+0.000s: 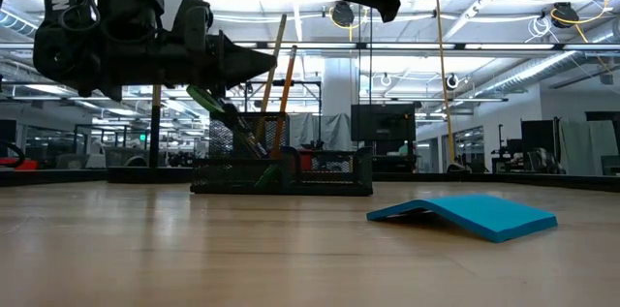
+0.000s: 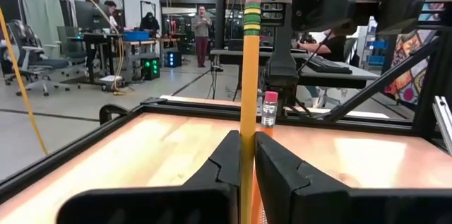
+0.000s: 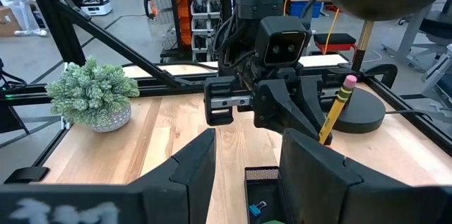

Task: Pick and place office supplies into organizer
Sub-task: Put the yellow pencil into the black desk organizer, then put the blue sticky notes into the black desk organizer

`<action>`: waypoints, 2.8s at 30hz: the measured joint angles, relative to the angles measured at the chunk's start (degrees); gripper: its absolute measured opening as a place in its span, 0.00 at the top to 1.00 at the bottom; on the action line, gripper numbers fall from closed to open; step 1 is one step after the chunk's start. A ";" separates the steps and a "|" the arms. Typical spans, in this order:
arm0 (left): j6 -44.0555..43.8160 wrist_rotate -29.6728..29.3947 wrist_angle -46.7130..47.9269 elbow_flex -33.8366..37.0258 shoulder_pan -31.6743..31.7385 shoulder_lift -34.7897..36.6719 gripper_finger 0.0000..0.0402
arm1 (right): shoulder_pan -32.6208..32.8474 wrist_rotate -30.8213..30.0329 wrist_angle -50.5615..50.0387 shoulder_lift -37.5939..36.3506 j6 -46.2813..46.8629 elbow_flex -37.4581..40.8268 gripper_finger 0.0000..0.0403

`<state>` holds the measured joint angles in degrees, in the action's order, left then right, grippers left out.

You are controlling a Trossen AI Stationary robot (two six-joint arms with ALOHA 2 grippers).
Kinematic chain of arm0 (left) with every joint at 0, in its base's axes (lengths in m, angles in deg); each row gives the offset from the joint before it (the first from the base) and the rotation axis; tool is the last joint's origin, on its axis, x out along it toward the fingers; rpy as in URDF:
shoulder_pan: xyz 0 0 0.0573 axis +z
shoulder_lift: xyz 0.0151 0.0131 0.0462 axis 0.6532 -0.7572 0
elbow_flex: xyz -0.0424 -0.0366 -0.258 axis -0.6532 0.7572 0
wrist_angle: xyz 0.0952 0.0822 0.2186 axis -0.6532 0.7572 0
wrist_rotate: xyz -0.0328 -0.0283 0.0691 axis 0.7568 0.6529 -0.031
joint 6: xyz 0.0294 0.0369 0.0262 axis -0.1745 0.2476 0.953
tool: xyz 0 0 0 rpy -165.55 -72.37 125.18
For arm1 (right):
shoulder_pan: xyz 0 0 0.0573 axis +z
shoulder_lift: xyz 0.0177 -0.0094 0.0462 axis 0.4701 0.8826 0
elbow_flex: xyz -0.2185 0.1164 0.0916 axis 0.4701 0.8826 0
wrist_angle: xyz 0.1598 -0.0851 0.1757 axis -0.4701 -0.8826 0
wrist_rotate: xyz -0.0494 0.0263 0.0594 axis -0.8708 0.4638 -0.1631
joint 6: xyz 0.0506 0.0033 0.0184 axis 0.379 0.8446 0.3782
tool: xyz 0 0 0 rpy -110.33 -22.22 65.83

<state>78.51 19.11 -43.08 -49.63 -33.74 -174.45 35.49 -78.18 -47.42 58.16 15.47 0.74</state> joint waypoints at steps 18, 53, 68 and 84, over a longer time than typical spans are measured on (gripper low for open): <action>0.05 0.00 -1.19 0.00 0.00 0.00 0.75 | 0.00 0.00 -0.01 0.00 -0.19 0.00 0.61; 10.46 4.32 28.75 0.02 -5.99 31.65 0.62 | 0.17 0.28 -0.01 0.00 -1.92 0.00 0.61; 20.06 -12.15 55.57 -7.58 -17.21 47.39 0.62 | 4.38 5.05 1.79 0.02 -11.14 0.00 0.61; 23.77 -22.22 78.97 -22.62 -26.76 47.25 0.62 | 8.77 4.76 -23.47 0.02 -15.60 -12.01 0.61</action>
<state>102.28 -3.11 35.90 -72.25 -60.49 -127.20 44.25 -73.41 -70.89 58.18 -0.13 -11.26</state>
